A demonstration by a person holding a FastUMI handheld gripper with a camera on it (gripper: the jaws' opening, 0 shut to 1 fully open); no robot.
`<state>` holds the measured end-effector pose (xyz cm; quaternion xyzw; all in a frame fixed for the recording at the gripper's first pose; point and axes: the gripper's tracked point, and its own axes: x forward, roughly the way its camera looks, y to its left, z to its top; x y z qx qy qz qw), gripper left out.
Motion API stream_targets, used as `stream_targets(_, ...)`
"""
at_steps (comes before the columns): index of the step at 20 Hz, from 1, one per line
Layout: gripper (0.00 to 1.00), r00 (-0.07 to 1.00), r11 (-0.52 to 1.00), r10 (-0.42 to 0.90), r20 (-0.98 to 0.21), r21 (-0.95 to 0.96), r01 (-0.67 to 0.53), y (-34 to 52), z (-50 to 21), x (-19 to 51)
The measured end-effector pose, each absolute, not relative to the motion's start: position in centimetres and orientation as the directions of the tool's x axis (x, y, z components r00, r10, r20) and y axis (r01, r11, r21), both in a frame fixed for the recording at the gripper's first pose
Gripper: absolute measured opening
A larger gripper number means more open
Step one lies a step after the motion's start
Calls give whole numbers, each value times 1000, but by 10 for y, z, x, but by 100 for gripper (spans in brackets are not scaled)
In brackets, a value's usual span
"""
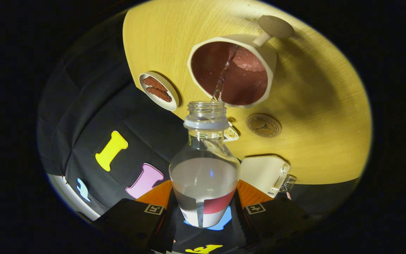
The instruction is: Take the bottle from table, then pour the juice into the cup, finally place the bottle on the coaster
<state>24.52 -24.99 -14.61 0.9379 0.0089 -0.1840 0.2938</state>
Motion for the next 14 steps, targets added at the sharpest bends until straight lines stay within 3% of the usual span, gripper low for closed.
stream_targets(14, 68, 943, -875, -98, -318, 479, 70, -247, -126, 253)
